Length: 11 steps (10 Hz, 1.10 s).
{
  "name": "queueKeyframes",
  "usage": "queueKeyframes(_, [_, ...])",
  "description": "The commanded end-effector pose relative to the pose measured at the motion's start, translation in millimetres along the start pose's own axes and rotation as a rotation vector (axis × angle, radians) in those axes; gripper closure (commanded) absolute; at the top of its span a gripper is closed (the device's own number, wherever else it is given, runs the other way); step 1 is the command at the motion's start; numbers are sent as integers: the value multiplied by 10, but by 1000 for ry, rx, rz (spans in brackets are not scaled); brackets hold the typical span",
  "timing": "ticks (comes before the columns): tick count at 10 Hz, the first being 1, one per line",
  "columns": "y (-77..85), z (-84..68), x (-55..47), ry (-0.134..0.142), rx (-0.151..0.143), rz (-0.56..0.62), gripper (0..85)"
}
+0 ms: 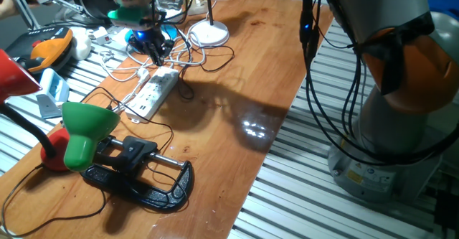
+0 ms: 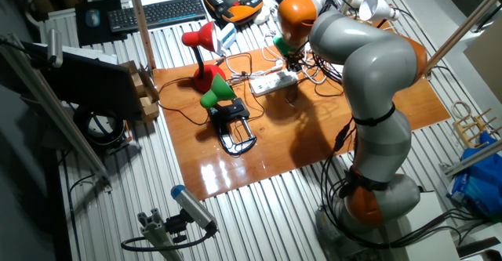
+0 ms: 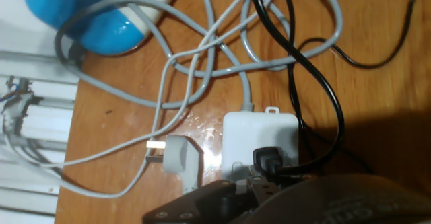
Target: Plug in the power cord of the desk lamp, turn on the socket, and light up the desk lamp
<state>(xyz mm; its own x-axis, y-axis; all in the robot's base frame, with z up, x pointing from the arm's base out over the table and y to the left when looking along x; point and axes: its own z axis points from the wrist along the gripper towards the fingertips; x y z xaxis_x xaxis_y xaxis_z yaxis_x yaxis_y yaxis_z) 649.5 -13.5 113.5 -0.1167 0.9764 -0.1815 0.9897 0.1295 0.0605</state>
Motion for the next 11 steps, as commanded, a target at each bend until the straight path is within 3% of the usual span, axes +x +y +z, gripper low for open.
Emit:
queueKeyframes(1, [4,1,39,-21,67,365,850])
queueKeyframes(7, [12,99,164,-12,63,394,850])
queueKeyframes(11, [7,148,139,17,60,357,850])
